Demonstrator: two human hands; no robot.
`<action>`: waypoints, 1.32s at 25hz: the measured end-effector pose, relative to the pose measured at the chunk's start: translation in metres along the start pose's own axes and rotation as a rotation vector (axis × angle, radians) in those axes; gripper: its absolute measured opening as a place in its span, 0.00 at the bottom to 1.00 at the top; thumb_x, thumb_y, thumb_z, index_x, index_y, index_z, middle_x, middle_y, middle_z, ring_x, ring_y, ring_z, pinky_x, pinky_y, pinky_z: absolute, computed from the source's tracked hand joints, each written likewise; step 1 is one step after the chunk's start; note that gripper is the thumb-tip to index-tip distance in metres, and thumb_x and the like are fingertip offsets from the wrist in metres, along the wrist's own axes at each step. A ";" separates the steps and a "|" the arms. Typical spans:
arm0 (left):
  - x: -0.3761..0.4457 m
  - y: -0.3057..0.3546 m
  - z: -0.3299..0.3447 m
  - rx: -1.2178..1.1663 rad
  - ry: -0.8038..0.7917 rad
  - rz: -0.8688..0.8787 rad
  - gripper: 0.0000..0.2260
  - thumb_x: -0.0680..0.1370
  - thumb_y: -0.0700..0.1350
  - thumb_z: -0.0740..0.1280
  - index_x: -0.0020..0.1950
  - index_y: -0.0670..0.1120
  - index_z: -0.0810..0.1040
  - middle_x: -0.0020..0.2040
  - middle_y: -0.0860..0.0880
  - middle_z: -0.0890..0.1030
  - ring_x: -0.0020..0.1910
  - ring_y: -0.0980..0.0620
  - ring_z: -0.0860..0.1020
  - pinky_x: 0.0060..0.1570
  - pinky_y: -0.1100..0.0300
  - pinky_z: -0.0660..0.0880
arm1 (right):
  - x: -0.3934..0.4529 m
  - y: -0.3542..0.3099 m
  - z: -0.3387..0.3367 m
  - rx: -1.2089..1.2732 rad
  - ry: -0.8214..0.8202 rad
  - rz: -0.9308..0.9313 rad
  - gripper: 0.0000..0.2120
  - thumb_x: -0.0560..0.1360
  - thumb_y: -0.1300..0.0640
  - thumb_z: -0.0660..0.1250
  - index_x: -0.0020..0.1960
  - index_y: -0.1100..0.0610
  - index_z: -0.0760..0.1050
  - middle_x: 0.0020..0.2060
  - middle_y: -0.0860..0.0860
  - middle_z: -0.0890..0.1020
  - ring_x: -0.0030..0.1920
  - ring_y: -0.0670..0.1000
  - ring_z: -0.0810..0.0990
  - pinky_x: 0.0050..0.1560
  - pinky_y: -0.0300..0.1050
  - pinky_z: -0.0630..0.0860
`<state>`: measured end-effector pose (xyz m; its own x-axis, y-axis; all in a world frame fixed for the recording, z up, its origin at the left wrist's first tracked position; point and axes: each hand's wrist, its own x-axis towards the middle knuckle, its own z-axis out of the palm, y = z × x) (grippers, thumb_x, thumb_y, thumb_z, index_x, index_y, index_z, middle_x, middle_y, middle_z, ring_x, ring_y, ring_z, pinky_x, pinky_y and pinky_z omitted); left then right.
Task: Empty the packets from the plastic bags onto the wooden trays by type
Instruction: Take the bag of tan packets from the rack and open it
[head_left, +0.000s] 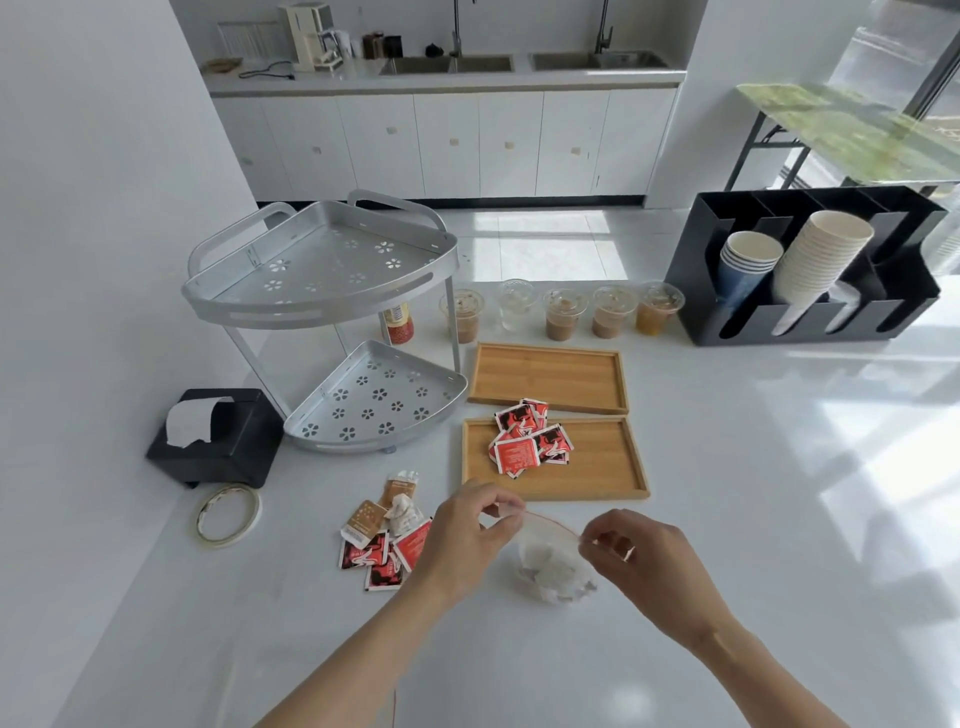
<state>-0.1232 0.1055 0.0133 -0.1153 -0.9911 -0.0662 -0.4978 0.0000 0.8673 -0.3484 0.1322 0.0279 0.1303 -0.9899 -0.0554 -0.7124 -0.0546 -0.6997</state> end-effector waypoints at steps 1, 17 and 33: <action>-0.003 0.004 0.001 0.051 0.073 0.012 0.07 0.75 0.46 0.72 0.52 0.53 0.79 0.51 0.59 0.75 0.47 0.60 0.76 0.45 0.68 0.74 | 0.000 -0.002 0.004 -0.023 0.020 -0.005 0.08 0.73 0.53 0.71 0.38 0.42 0.76 0.35 0.40 0.81 0.38 0.44 0.79 0.40 0.42 0.78; -0.030 0.021 0.014 -0.434 -0.177 -0.627 0.10 0.75 0.52 0.70 0.46 0.46 0.85 0.42 0.50 0.86 0.37 0.53 0.78 0.33 0.62 0.71 | -0.020 -0.014 0.030 -0.138 -0.012 -0.135 0.08 0.71 0.50 0.70 0.48 0.40 0.76 0.38 0.34 0.78 0.33 0.41 0.79 0.33 0.36 0.76; -0.029 0.012 0.019 -0.060 -0.206 -0.253 0.07 0.76 0.44 0.65 0.42 0.47 0.82 0.34 0.54 0.81 0.34 0.58 0.77 0.44 0.53 0.78 | -0.003 -0.032 0.017 -0.067 -0.217 0.072 0.04 0.70 0.45 0.68 0.41 0.44 0.78 0.38 0.38 0.84 0.36 0.39 0.83 0.39 0.39 0.79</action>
<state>-0.1421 0.1370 0.0161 -0.1691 -0.9109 -0.3763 -0.4817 -0.2568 0.8379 -0.3139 0.1387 0.0381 0.2174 -0.9406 -0.2609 -0.7684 -0.0001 -0.6400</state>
